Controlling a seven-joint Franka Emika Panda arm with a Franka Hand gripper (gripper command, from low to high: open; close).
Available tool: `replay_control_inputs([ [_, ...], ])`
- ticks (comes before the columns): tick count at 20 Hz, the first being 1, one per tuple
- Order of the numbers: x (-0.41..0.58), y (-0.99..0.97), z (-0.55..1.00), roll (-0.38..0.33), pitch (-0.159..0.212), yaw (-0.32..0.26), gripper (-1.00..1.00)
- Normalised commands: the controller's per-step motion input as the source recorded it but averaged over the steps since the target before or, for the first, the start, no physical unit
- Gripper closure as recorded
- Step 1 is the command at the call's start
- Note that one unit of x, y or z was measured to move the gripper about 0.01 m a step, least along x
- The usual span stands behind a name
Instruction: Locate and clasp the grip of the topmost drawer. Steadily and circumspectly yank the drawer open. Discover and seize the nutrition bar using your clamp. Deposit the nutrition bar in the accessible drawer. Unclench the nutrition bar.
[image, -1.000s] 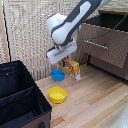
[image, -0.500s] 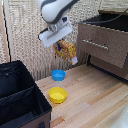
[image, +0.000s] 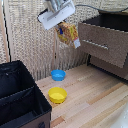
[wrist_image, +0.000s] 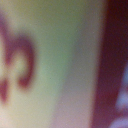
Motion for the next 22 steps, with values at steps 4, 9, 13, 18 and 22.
replay_control_inputs([
  [4,0.411,-0.45,0.9,0.02,0.092,-0.144,1.0],
  [9,0.414,-0.48,0.88,0.046,0.069,-0.122,1.0],
  [13,0.407,-0.51,0.88,0.051,0.071,-0.113,1.0],
  [18,0.217,-0.67,0.86,0.078,0.075,-0.08,1.0],
  [22,0.126,-0.75,0.85,0.079,0.092,-0.06,1.0],
])
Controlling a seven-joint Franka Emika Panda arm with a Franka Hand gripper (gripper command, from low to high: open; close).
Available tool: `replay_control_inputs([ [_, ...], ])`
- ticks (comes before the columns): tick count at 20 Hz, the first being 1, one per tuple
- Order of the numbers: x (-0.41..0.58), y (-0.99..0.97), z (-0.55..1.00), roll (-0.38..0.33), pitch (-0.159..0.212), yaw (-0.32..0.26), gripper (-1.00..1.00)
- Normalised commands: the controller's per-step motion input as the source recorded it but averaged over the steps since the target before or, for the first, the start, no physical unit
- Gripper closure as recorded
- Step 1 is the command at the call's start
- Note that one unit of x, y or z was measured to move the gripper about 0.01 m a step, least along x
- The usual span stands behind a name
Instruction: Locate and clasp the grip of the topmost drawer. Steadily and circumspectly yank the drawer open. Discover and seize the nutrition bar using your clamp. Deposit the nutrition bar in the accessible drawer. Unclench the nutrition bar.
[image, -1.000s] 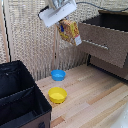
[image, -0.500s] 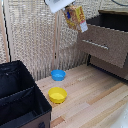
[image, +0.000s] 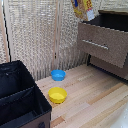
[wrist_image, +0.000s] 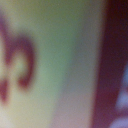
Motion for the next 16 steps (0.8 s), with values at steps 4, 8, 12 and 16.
replay_control_inputs([
  [4,0.039,-0.84,0.79,0.08,0.103,-0.041,1.0],
  [8,0.0,-0.94,0.64,0.112,0.074,-0.002,1.0],
  [12,0.0,-0.97,0.58,0.117,0.051,0.0,1.0],
  [16,-0.034,-0.96,0.36,0.11,0.044,0.0,1.0],
])
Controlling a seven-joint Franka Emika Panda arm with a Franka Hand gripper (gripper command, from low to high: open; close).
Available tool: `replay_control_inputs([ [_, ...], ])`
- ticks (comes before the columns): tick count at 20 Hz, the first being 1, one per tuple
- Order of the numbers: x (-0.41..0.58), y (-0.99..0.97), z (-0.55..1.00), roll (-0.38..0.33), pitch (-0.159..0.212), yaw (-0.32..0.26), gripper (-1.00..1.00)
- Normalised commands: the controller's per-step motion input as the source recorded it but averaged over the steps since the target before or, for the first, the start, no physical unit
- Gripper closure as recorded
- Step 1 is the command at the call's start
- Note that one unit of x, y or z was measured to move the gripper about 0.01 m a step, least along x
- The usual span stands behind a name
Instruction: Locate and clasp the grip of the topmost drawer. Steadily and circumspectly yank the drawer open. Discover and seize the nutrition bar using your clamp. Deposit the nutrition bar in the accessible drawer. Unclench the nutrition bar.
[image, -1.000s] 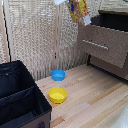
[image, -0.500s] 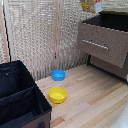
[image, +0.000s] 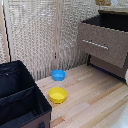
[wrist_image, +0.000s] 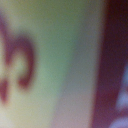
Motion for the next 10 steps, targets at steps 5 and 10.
replay_control_inputs([
  [5,-0.087,-0.74,-0.08,0.036,-0.015,0.05,1.0],
  [10,0.037,-0.17,-0.24,0.0,-0.069,0.03,-1.0],
])
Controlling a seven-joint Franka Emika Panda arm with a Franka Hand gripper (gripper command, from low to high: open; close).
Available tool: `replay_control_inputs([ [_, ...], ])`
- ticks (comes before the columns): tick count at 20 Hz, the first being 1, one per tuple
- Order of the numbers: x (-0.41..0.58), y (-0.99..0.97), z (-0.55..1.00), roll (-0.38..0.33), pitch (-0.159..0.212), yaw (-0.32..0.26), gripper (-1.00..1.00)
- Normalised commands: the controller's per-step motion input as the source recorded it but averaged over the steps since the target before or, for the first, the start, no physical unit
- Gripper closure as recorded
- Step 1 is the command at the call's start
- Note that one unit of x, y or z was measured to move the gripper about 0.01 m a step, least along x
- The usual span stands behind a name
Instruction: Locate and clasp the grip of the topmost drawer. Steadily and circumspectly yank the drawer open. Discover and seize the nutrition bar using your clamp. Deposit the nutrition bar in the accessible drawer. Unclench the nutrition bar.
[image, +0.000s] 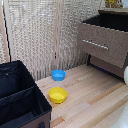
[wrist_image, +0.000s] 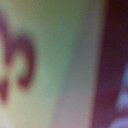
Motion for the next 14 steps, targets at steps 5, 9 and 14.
replay_control_inputs([
  [5,0.161,0.0,-0.12,0.011,-0.003,0.041,-1.0],
  [9,0.298,0.0,-0.02,0.017,0.068,0.028,-1.0],
  [14,0.436,0.05,0.08,0.013,0.104,0.002,-1.0],
])
